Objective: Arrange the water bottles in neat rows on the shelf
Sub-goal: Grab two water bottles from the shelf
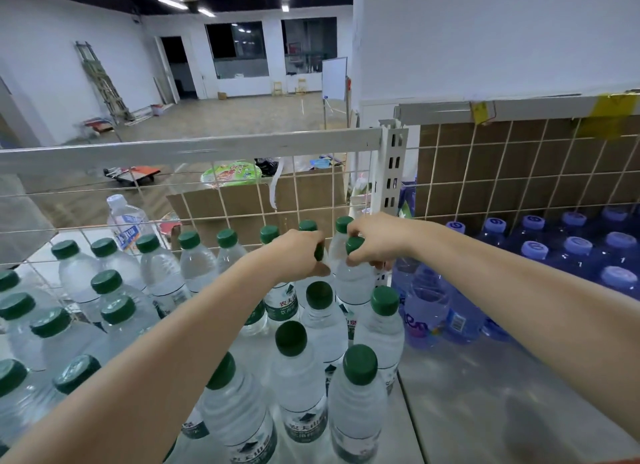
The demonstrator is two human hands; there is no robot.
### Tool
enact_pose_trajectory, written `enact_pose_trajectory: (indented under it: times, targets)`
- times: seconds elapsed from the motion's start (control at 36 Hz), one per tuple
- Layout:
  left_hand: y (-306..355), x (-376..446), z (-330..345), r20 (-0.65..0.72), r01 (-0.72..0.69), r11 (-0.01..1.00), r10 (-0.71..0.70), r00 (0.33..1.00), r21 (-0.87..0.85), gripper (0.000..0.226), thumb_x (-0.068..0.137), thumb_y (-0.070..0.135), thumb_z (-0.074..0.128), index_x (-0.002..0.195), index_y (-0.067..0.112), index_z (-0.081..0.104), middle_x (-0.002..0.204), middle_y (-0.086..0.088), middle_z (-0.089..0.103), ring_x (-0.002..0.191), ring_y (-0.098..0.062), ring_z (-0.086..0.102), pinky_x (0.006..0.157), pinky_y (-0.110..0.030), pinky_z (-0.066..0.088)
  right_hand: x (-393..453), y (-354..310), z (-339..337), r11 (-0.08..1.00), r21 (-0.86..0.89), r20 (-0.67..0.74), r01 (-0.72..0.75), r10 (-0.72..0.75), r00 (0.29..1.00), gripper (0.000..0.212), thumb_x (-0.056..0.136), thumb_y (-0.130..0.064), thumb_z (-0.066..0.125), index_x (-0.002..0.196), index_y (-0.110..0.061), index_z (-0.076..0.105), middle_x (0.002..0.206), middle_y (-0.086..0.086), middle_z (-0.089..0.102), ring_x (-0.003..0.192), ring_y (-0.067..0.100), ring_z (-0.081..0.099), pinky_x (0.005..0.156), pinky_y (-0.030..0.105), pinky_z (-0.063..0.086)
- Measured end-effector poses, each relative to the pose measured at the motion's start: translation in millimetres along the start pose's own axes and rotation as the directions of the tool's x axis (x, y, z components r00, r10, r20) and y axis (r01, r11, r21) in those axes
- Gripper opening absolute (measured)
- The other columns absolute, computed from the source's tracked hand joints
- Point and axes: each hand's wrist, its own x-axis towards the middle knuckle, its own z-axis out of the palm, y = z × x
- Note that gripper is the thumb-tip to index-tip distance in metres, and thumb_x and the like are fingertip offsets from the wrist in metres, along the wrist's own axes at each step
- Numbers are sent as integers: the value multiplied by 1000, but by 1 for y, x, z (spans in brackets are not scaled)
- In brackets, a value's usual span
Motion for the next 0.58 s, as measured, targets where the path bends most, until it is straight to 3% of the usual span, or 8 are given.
enact_pose_trajectory:
  times: [0.19,0.28,0.39,0.47,0.58]
  targets:
    - [-1,-7,1,-10,62,996,-63,998,-63,60,83,36,71,128,11,41,118,-9,56,95,-24,55,76,-32,45,-8,-3,3,1000,-11,0,-1,1,1000,41,87,-33,69,117,-11,51,91,5,56,70,17,61,56,25,55]
    - [-5,-11,-2,-13,77,992,-79,997,-101,59,83,34,71,129,11,41,118,-9,57,98,-24,56,83,-35,48,-14,-6,2,986,-170,-50,3,-12,999,45,85,-40,69,117,-12,53,91,1,55,82,19,58,65,31,51]
    - [-14,-23,-11,-69,68,990,-77,995,-127,58,85,35,69,131,10,43,121,-9,56,101,-24,56,87,-35,48,-18,-18,-3,923,-385,-205,19,-105,973,45,84,-49,64,113,-17,55,104,1,57,90,18,56,64,28,44]
    - [-23,-37,-21,-98,50,993,-60,993,-105,47,87,36,66,125,12,50,117,-6,57,91,-18,54,77,-28,44,-22,-34,-6,942,-325,-218,83,-160,963,41,86,-49,64,111,-18,56,106,0,56,94,18,55,72,30,47]
    - [-34,-55,-31,-84,34,997,-39,996,-63,38,90,43,60,113,13,58,110,-1,59,70,-9,55,58,-22,42,-30,-58,-8,973,-201,-54,114,-127,990,38,86,-48,66,108,-17,63,103,0,63,93,17,60,82,33,52]
